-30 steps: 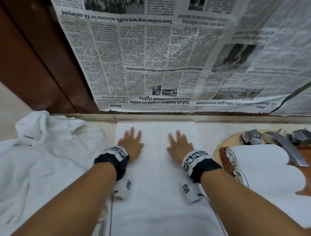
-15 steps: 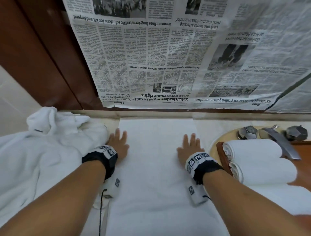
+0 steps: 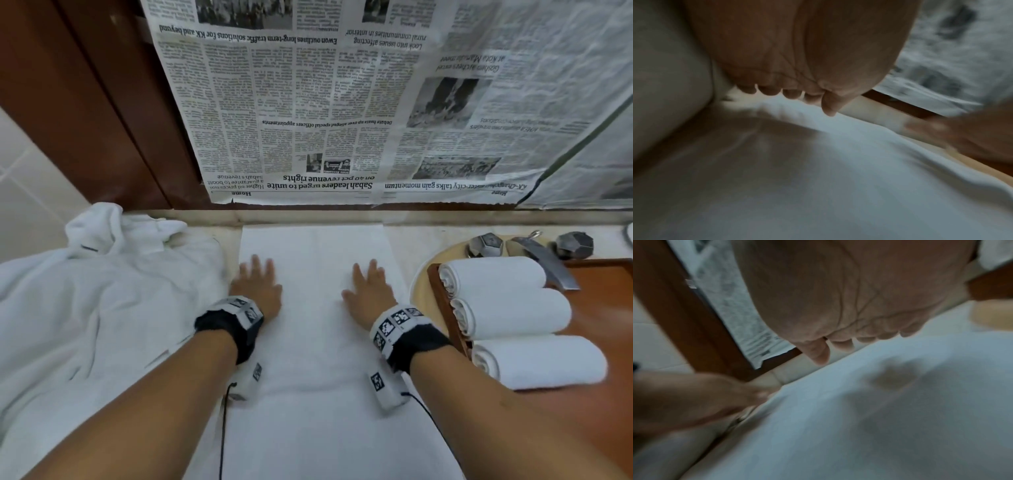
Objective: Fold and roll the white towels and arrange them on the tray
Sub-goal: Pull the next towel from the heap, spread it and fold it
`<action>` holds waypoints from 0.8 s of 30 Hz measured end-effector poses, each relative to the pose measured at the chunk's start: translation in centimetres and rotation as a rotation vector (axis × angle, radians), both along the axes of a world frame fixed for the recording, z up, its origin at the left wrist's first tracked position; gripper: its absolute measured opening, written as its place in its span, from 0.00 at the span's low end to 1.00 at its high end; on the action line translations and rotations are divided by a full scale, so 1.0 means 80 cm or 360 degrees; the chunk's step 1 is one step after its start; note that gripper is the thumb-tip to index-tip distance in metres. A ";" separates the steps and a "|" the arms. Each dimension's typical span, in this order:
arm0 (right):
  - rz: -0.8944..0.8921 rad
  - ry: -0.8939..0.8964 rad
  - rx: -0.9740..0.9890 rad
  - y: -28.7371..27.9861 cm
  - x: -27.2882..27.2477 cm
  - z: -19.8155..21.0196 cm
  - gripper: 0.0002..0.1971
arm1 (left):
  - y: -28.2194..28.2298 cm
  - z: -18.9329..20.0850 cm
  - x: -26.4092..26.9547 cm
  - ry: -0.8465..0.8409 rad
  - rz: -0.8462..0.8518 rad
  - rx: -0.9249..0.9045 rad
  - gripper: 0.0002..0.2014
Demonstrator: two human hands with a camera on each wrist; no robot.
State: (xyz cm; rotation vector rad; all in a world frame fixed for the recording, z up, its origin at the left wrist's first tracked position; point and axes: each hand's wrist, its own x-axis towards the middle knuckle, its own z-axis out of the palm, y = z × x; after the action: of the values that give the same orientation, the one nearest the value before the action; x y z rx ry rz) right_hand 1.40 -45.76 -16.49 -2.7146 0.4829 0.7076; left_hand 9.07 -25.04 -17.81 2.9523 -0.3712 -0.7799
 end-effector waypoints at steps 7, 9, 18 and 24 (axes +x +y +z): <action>0.0173 0.0182 -0.0067 0.006 -0.049 -0.030 0.37 | 0.004 -0.017 -0.060 0.0267 -0.0270 -0.0180 0.29; -0.0017 0.0103 -0.0155 0.003 -0.061 -0.023 0.37 | 0.018 -0.018 -0.057 0.0205 -0.0029 -0.0093 0.30; -0.0029 0.0127 -0.0030 0.023 -0.106 -0.029 0.37 | 0.006 -0.023 -0.097 0.0218 0.0012 -0.0038 0.30; 0.0197 0.0008 0.0053 0.040 -0.129 0.008 0.35 | 0.001 0.015 -0.131 0.0114 -0.0027 -0.0258 0.30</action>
State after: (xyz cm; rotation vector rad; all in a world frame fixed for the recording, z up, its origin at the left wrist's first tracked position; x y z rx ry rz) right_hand -8.89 -42.59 -15.86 -2.7303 0.3030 0.7469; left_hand -1.42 -24.98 -16.63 2.7669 -0.4331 -0.8139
